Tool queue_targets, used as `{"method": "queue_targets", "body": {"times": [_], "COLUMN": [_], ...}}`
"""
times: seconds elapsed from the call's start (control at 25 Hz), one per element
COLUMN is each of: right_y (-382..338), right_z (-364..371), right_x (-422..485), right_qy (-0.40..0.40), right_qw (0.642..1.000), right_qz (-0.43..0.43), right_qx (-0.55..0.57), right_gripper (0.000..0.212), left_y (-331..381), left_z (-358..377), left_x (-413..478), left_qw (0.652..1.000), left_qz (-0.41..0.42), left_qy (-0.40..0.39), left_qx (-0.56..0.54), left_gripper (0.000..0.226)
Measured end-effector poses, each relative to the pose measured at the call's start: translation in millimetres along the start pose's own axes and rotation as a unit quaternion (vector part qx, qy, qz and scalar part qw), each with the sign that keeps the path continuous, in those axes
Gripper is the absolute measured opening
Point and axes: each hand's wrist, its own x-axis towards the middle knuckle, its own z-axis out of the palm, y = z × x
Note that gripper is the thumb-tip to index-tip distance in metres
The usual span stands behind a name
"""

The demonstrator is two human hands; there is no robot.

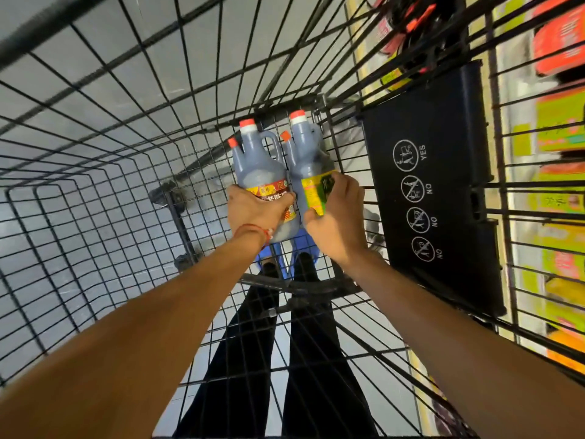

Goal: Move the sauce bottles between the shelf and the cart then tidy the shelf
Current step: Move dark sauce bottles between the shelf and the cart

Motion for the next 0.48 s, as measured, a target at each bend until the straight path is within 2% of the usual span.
{"method": "queue_targets", "body": {"times": [0.12, 0.28, 0.4, 0.48], "right_y": [-1, -12, -16, -15], "right_z": [1, 3, 12, 20], "right_x": [2, 11, 19, 26], "right_qy": [-0.019, -0.057, -0.07, -0.093], "right_qw": [1.0, 0.996, 0.986, 0.981], "right_qz": [0.0, 0.03, 0.079, 0.098], "right_qx": [-0.002, 0.056, 0.128, 0.142], "right_gripper": [0.086, 0.097, 0.107, 0.117], "left_y": [-16, -39, -42, -43], "left_z": [-9, -22, -25, -24], "left_x": [2, 6, 5, 10], "left_qw": [1.0, 0.999, 0.999, 0.999], "left_qz": [0.0, -0.007, -0.002, -0.011], "left_qy": [0.027, 0.043, 0.043, 0.024], "left_qx": [0.013, -0.003, 0.006, 0.018], "left_gripper": [0.086, 0.088, 0.096, 0.092]}}
